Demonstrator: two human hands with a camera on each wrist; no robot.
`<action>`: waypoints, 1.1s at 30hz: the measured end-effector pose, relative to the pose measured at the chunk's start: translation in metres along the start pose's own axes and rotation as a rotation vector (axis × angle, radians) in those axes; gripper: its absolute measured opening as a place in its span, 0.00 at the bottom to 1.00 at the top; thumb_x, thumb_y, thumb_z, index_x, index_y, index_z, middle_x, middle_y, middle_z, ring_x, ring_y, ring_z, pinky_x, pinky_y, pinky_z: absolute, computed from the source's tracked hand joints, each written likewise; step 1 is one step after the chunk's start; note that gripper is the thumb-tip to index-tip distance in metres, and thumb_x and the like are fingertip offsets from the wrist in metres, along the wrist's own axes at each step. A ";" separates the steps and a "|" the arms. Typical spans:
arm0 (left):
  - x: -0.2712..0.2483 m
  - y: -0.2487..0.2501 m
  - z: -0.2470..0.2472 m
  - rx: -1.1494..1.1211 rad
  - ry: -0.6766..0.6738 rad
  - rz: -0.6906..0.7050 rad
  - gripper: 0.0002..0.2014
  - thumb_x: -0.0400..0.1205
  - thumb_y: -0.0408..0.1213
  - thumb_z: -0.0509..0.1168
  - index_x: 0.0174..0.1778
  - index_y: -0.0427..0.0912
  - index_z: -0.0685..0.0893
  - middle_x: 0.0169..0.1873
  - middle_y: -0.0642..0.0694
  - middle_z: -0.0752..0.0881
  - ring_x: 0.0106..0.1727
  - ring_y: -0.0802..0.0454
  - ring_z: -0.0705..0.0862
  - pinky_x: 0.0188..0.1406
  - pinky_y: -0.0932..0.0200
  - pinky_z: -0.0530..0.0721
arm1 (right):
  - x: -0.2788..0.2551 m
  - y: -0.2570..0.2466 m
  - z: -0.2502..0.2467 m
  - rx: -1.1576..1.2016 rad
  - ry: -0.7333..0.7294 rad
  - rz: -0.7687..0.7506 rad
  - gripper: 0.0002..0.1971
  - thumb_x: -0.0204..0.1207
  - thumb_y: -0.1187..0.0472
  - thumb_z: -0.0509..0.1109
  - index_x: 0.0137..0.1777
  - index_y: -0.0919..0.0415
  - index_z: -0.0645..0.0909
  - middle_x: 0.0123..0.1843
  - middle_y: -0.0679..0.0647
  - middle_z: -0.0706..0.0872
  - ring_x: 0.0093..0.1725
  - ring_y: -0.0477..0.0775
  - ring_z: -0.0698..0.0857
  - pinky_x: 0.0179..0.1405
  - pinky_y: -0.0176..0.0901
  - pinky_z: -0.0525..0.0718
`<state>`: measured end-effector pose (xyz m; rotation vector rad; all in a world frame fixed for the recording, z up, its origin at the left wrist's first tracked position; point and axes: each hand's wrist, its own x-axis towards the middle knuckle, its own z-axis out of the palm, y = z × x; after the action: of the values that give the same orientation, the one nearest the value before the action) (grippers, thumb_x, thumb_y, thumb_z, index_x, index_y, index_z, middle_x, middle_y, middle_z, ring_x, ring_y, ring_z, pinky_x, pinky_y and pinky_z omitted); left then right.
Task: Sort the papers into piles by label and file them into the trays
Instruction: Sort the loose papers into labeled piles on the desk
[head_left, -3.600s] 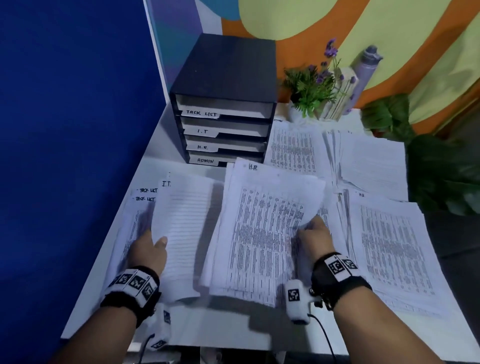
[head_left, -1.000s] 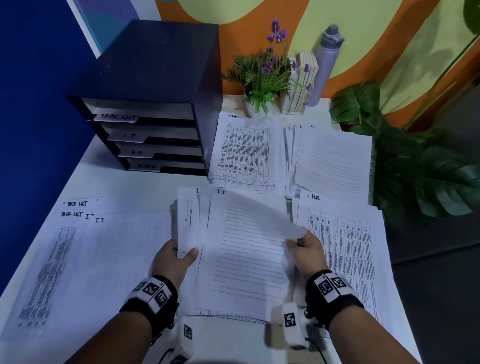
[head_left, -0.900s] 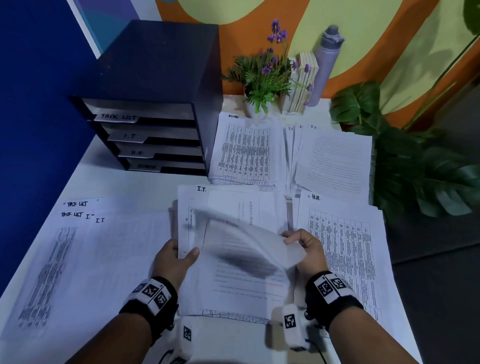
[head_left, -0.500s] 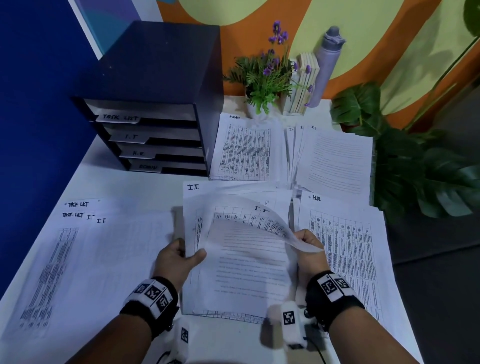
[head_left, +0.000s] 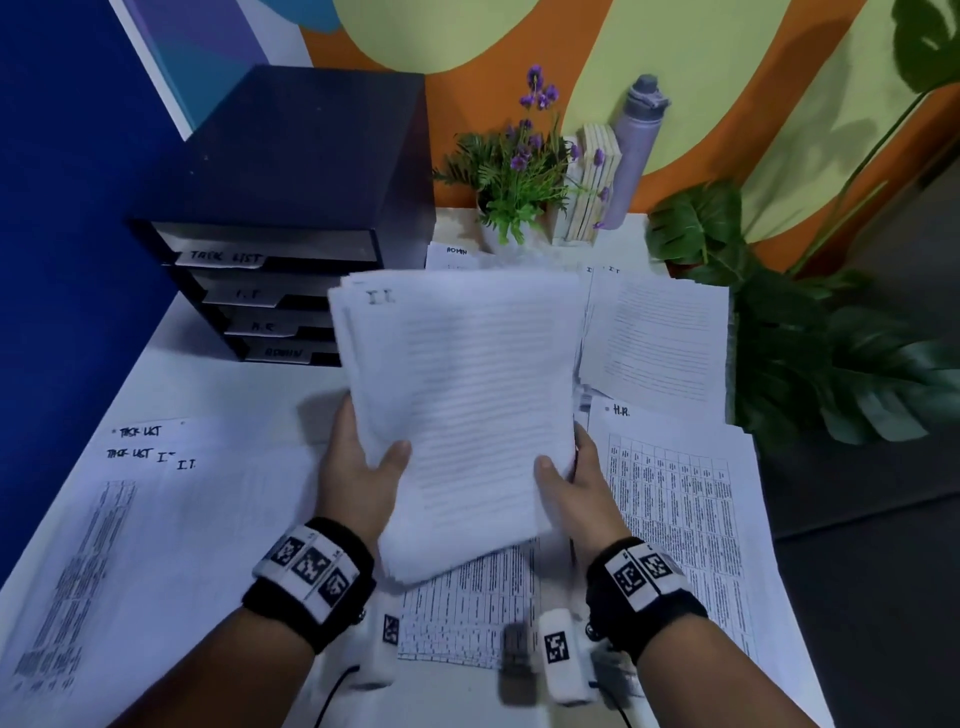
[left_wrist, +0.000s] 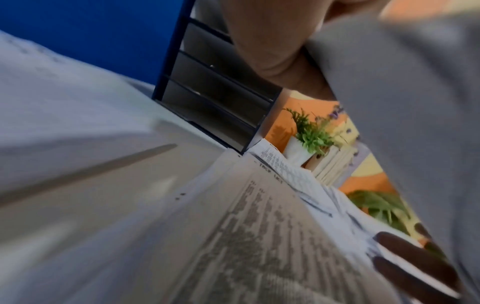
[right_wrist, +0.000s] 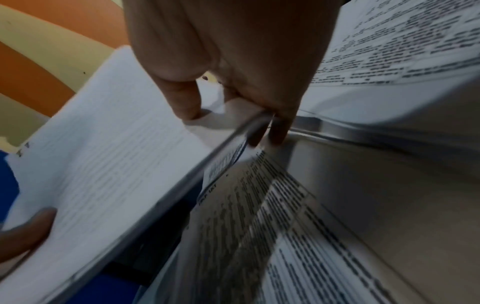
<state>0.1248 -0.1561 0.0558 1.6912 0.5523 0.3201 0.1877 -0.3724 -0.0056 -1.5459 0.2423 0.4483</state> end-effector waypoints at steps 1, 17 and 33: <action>0.006 0.004 0.002 -0.068 0.009 0.002 0.31 0.82 0.23 0.65 0.78 0.50 0.68 0.62 0.55 0.83 0.59 0.60 0.83 0.46 0.78 0.79 | -0.001 -0.001 -0.001 0.032 -0.031 0.004 0.30 0.80 0.61 0.70 0.79 0.46 0.64 0.69 0.47 0.83 0.67 0.51 0.83 0.72 0.57 0.78; 0.019 -0.047 0.016 0.246 -0.194 -0.192 0.24 0.83 0.30 0.64 0.75 0.51 0.72 0.70 0.48 0.77 0.64 0.55 0.78 0.65 0.55 0.77 | 0.099 -0.069 -0.121 -0.138 0.676 -0.062 0.08 0.67 0.63 0.65 0.46 0.58 0.78 0.42 0.59 0.83 0.46 0.69 0.85 0.47 0.69 0.88; 0.035 -0.090 -0.085 0.580 0.021 -0.236 0.26 0.82 0.34 0.66 0.77 0.46 0.72 0.73 0.42 0.73 0.71 0.45 0.76 0.72 0.48 0.74 | 0.039 -0.041 0.013 -0.513 0.238 -0.276 0.14 0.78 0.72 0.65 0.58 0.58 0.83 0.59 0.53 0.77 0.58 0.53 0.81 0.60 0.40 0.80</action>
<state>0.0950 -0.0554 -0.0185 2.1488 0.9135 -0.0009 0.2385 -0.3530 0.0154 -2.1049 0.0953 0.1056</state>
